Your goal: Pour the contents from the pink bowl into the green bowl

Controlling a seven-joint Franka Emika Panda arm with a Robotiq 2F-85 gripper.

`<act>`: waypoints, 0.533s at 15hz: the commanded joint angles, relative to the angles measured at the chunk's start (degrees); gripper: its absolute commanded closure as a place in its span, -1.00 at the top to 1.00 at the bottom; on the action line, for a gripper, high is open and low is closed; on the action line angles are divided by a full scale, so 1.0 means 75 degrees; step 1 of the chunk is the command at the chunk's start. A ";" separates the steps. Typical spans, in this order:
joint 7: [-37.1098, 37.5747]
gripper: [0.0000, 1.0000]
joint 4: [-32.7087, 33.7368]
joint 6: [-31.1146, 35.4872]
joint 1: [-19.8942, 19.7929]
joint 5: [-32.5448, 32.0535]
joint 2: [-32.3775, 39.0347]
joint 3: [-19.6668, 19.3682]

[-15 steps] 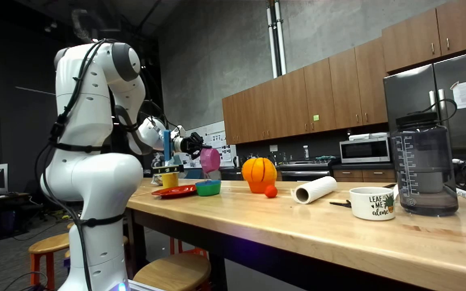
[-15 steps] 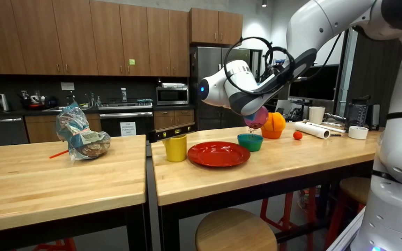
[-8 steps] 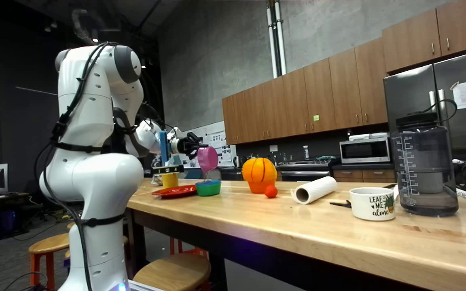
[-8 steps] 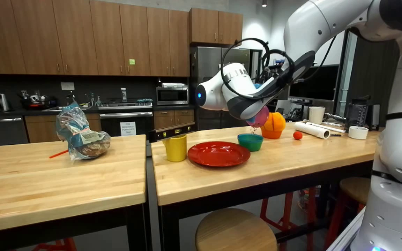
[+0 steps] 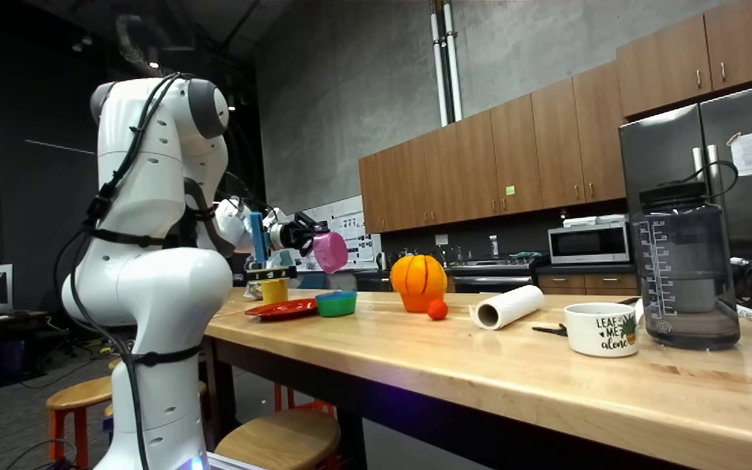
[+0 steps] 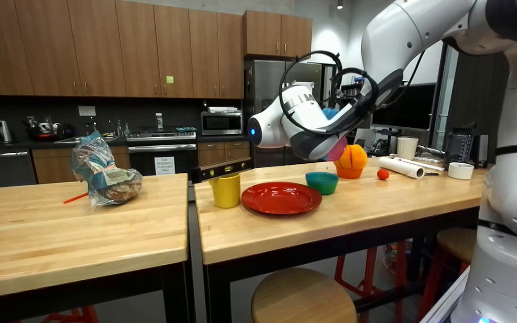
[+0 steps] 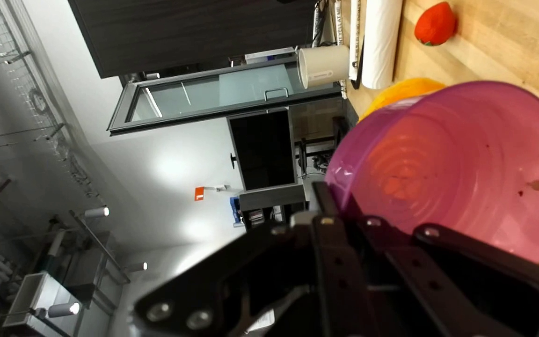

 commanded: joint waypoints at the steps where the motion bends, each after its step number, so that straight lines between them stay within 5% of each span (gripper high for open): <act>1: -0.0022 -0.98 0.0114 -0.0313 0.0084 -0.0259 0.0160 0.0026; 8: -0.0071 -0.98 0.0219 -0.0131 0.0113 0.0172 0.0245 0.0029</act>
